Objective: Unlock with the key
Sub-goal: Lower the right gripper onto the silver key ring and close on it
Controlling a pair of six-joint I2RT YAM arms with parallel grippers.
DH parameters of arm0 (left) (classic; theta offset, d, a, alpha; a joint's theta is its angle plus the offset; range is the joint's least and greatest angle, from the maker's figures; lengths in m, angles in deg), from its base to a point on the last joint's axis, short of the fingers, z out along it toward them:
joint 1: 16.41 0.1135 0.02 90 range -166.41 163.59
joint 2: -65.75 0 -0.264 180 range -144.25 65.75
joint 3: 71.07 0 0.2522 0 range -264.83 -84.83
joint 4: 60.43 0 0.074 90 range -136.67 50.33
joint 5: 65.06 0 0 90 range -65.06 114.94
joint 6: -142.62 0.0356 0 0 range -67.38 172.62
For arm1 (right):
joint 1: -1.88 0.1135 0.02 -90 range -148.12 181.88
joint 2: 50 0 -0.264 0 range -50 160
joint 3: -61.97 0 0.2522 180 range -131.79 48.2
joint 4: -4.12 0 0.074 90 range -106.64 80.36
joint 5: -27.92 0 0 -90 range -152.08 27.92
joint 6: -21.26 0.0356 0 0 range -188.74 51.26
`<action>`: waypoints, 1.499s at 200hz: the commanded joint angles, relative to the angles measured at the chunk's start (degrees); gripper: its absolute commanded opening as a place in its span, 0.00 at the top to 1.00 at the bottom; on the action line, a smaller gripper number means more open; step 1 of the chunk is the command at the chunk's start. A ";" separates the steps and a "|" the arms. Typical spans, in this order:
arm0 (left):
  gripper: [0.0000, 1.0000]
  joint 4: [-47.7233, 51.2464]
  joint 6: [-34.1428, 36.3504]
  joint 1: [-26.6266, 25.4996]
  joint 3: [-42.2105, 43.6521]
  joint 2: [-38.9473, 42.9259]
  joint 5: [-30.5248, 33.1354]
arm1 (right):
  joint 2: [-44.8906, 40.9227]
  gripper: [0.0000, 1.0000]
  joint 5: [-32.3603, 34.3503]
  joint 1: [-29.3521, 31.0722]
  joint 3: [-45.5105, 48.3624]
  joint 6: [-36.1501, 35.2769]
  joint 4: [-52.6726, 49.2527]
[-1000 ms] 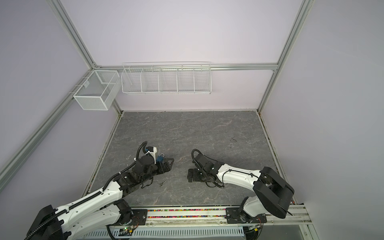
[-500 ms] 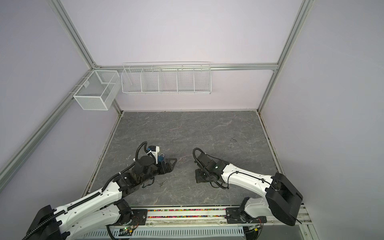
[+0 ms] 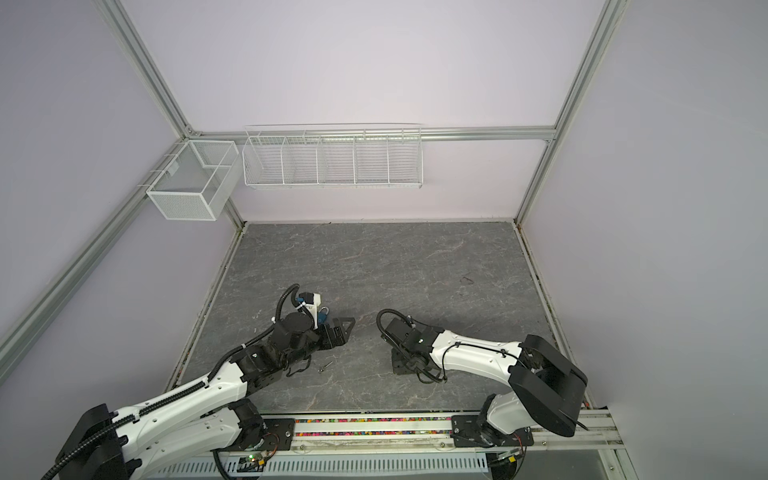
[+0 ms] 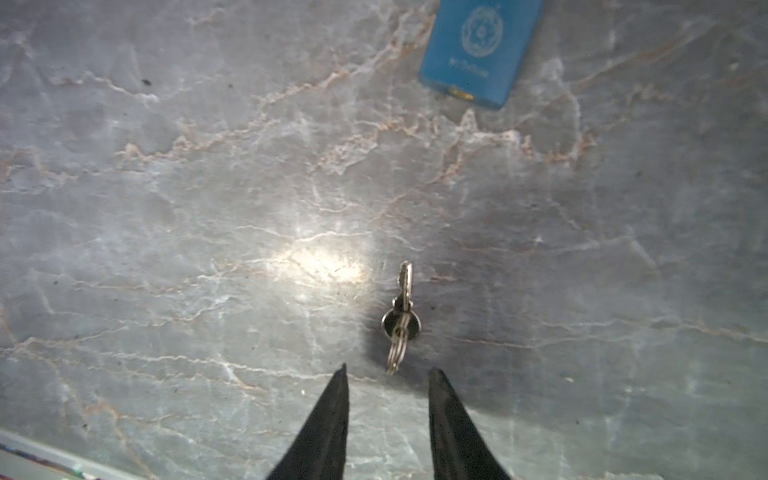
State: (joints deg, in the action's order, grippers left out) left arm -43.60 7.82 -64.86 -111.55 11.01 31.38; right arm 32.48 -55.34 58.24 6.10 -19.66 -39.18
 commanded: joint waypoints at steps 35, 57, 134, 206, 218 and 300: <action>0.01 -0.61 -0.73 -0.31 -1.38 -0.62 1.64 | 1.87 0.72 2.96 0.33 -0.52 0.03 0.11; 0.01 -0.69 -0.64 -0.31 -1.75 -1.27 1.38 | 2.28 0.72 2.94 0.38 0.06 -0.15 0.69; 0.01 -0.31 -0.96 -0.31 -2.15 -2.18 1.73 | 2.32 0.78 5.51 0.36 0.78 -1.91 -0.51; 0.01 -0.64 -1.57 -0.33 -2.26 -2.21 1.82 | 2.88 0.79 5.80 0.39 1.08 -5.89 2.01; 0.01 -0.62 -1.78 -0.26 -2.37 -2.28 1.82 | 2.81 0.79 5.39 0.39 1.54 -6.50 3.11; 0.01 -0.76 -2.97 -0.29 -2.58 -2.47 1.87 | 1.62 0.91 6.94 0.41 1.91 -8.87 2.02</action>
State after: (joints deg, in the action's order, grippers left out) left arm -43.71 6.18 -64.86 -112.27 8.41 32.27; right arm 34.62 -49.48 58.28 6.69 -27.35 -36.58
